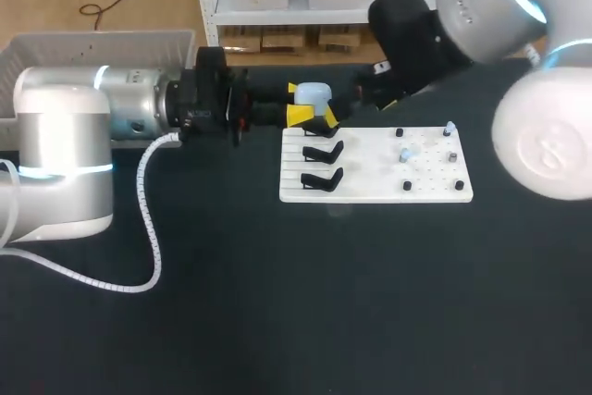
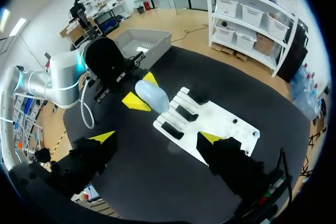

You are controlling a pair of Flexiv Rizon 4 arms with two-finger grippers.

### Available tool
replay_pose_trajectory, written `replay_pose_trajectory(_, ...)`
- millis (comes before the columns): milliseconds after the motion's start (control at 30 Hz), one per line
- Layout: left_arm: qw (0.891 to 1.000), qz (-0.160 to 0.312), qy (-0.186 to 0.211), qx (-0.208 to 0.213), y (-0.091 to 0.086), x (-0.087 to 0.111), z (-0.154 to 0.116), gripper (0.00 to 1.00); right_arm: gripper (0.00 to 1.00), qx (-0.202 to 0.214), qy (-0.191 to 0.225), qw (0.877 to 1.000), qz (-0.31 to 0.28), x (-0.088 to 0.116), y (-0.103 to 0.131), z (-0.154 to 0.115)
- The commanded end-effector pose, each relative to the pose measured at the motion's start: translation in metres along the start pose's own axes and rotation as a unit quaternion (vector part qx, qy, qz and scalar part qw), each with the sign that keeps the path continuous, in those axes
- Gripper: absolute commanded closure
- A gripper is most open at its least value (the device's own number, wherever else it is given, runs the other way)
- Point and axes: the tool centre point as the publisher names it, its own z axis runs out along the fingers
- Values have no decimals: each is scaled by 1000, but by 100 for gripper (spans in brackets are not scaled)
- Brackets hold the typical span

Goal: Pick up each earbud case from the left stands, insert the matching earbuds, close the lid, and place the case in the box.

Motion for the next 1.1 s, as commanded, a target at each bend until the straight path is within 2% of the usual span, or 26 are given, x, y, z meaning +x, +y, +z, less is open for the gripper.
replay_pose_trajectory(33,1000,1,-1,-1,0,1,0,100,0,-7,9,1000,-2,-12,-1,11)
replay_pose_trajectory(600,1000,1,-1,-1,0,1,0,100,0,-9,18,1000,8,-25,-12,29)
replay_pose_trajectory(1100,1000,1,-1,-1,0,1,0,100,0,-3,21,1000,23,-27,-23,33)
